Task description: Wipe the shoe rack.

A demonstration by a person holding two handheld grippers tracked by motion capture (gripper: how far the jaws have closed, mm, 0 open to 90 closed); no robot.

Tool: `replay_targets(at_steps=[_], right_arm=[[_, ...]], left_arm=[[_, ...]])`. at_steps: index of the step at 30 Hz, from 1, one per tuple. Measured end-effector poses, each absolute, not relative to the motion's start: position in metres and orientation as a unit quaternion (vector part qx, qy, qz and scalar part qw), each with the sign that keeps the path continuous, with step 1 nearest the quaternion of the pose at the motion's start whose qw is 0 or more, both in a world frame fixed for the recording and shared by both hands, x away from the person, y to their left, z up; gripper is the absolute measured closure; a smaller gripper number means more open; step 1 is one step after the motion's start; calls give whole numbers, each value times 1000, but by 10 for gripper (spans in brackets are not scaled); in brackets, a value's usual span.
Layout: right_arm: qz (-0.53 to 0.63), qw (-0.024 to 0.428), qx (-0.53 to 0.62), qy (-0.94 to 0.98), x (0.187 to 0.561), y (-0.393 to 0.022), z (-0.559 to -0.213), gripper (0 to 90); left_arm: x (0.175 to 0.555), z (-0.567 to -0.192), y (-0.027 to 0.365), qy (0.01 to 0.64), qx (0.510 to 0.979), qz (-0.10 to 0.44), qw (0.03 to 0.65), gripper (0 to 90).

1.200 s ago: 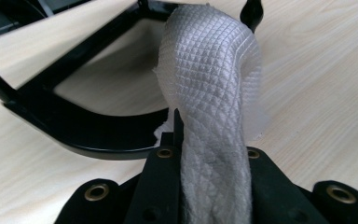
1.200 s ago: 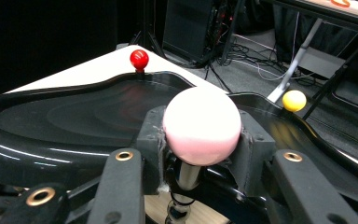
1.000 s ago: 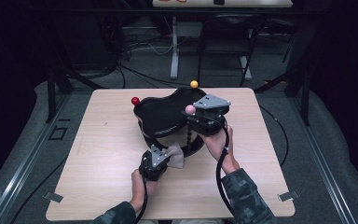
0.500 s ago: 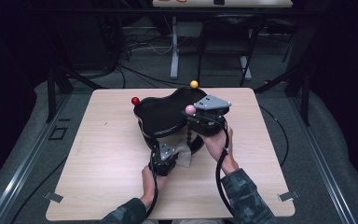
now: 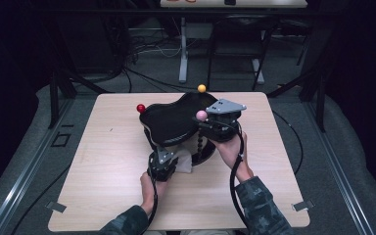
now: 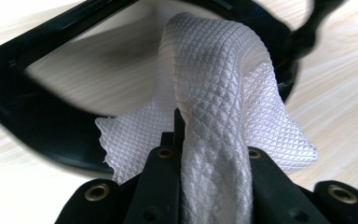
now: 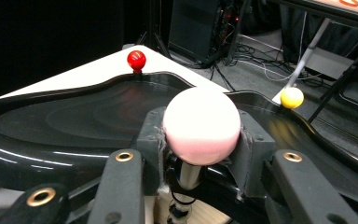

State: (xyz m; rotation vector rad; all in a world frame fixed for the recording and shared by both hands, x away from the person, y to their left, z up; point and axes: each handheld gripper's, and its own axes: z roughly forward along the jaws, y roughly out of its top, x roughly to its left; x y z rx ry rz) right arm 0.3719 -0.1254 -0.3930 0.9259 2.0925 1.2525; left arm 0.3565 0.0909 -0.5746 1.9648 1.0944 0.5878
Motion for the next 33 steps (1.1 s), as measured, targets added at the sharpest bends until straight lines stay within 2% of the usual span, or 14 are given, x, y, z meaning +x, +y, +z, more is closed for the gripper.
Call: replay_targets(at_steps=[11, 14, 17, 19, 21, 33], right_arm=[[473, 233, 322, 786, 376, -143, -391, 600], [471, 239, 329, 783, 374, -143, -391, 593], [468, 253, 344, 774, 371, -138, -391, 540], [462, 258, 343, 776, 371, -136, -391, 547], [454, 265, 346, 777, 371, -135, -392, 591], [455, 263, 344, 778, 372, -136, -393, 600]], left_arm=[[363, -575, 114, 448, 769, 237, 390, 846], [364, -575, 118, 454, 765, 238, 390, 846], [365, -575, 122, 456, 765, 240, 387, 846], [366, -575, 125, 456, 765, 243, 385, 846], [367, -576, 128, 457, 764, 246, 384, 847], [382, -577, 145, 474, 757, 259, 367, 848]])
